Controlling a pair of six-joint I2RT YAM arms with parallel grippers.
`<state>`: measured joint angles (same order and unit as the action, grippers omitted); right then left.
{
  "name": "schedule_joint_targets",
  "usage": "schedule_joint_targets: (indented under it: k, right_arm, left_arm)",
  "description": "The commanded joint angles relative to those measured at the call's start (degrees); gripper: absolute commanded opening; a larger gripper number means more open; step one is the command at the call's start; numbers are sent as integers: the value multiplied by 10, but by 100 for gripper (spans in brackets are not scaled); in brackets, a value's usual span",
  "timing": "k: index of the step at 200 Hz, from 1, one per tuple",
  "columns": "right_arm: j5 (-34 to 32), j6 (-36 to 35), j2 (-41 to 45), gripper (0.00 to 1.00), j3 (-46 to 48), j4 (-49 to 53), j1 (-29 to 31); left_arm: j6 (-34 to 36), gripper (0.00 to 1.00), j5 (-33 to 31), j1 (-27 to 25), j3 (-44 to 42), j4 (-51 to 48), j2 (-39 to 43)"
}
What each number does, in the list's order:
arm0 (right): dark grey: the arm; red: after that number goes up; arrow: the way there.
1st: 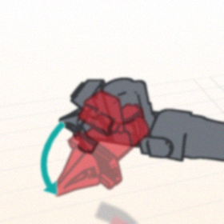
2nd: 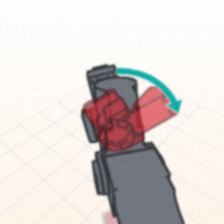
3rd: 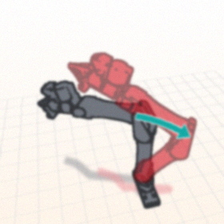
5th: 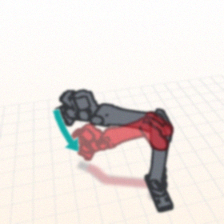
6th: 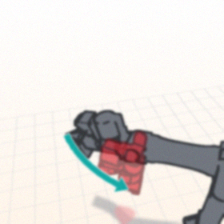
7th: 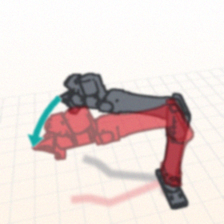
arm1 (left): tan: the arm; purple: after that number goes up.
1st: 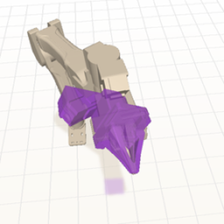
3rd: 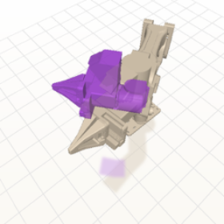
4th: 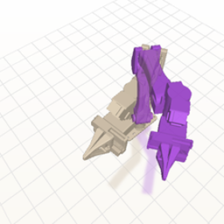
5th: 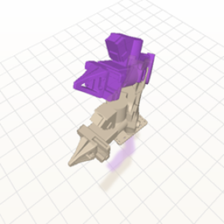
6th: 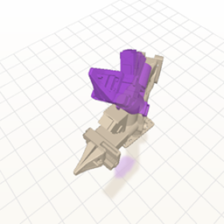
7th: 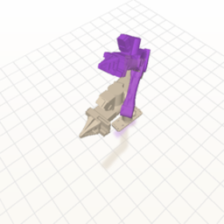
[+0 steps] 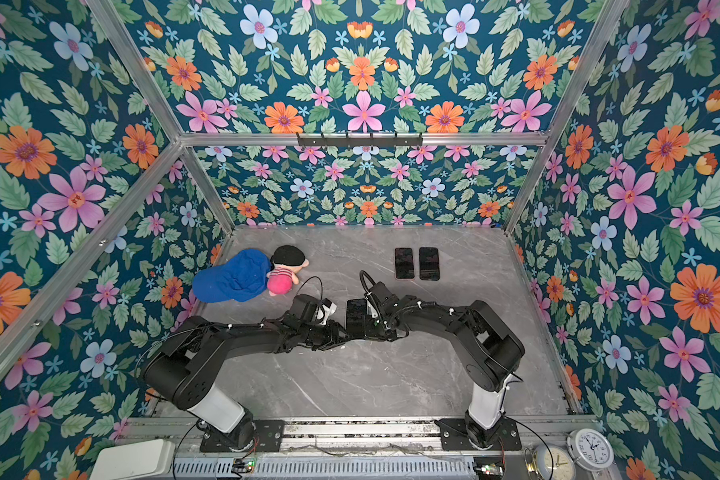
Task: Put the phone into the phone case
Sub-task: 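Pinch the pale blue case rim onto the phone's long edges with both grippers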
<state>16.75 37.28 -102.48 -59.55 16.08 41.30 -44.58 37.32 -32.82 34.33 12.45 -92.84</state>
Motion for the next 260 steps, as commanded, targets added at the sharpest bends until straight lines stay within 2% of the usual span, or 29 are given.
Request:
schedule_joint_targets:
  k: [1,82,120,156,200,260]
  right_arm:
    - [-1,-2,-8,10,-6,2,1]
    - [-3,0,-25,7,-7,8,3]
    - [-35,-12,0,7,-26,50,6]
    - [-55,-21,19,14,-27,58,4]
    - [-36,-18,-12,25,-40,48,2]
    - [-11,-9,-32,25,-38,23,-1]
  left_arm:
    - [1,41,-6,1,-2,2,-3]
    - [0,39,1,0,-6,16,-12]
    - [4,39,-7,0,-6,-2,0]
    - [25,40,-32,1,11,-69,18]
    - [30,44,-34,0,23,-78,7]
    - [23,41,-22,-1,35,-56,-22]
